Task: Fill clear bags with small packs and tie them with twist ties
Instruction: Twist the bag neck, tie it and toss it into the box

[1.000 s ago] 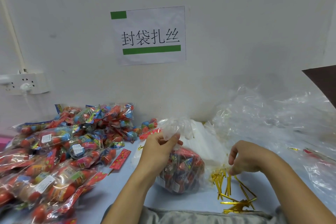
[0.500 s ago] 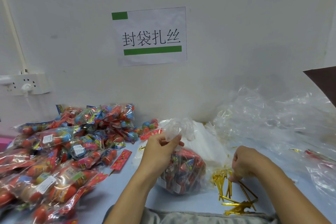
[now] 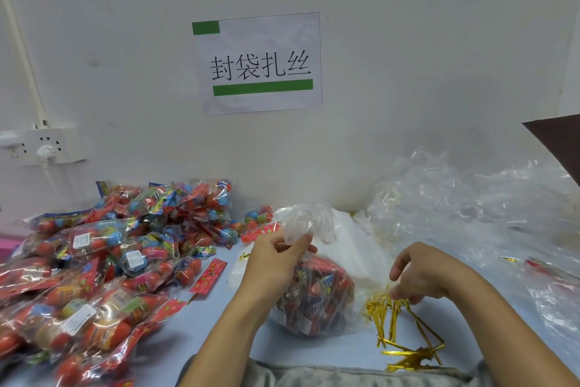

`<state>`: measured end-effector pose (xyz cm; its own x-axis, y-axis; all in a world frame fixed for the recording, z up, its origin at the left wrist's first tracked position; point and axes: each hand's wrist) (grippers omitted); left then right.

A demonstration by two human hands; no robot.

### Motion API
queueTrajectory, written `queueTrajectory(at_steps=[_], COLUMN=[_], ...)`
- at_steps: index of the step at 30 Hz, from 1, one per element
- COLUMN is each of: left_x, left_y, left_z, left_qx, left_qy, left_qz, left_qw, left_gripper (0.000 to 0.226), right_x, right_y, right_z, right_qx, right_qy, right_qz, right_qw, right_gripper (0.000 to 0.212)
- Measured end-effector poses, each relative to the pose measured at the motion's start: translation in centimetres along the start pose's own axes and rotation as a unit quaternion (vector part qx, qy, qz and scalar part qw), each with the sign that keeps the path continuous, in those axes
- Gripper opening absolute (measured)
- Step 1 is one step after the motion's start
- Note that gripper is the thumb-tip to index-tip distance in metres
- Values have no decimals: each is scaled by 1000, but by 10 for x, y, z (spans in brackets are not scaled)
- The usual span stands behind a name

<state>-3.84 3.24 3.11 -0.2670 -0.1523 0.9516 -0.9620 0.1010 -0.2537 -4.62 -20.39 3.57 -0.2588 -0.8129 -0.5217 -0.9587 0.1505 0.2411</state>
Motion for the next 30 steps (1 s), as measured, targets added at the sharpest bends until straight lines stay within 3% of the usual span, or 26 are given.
queueTrajectory(at_steps=[3,9,13,22,27,30], left_x=[1,1,0,-1,-1,-1], left_y=[0,0,0,-1,0,0], left_z=[0,1,1,1,0,0], left_qx=[0,0,0,-2,-2,0], left_qy=[-3,-8,-7,-6,-4,-4], left_qz=[2,-1,2,5,4,6], left_qw=[1000,1000,1000,1000,1000,1000], left_gripper=[31,31,29,29,30,30], right_x=[0,-5,-6,-5,-6,-3], right_y=[-1,6,15,22,15,13], right_z=[1,0,-12,-9,0,0], right_qx=[-1,-28,-63,-129,-101,-97], right_qy=[51,172,198,264,276,266], right_qz=[2,59,79,105,89,81], right_qw=[999,983,975,950,952,956], right_gripper=[20,53,39,42,30,38])
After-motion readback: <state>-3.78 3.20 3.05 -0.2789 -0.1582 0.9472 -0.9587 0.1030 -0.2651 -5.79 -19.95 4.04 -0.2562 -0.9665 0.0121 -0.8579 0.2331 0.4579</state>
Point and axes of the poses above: each hand's wrist, its own y-axis away from the middle knuckle, its own z-axis out of the palm, x = y × z, and after that the axes turned 3 degrees about -x, right-handed
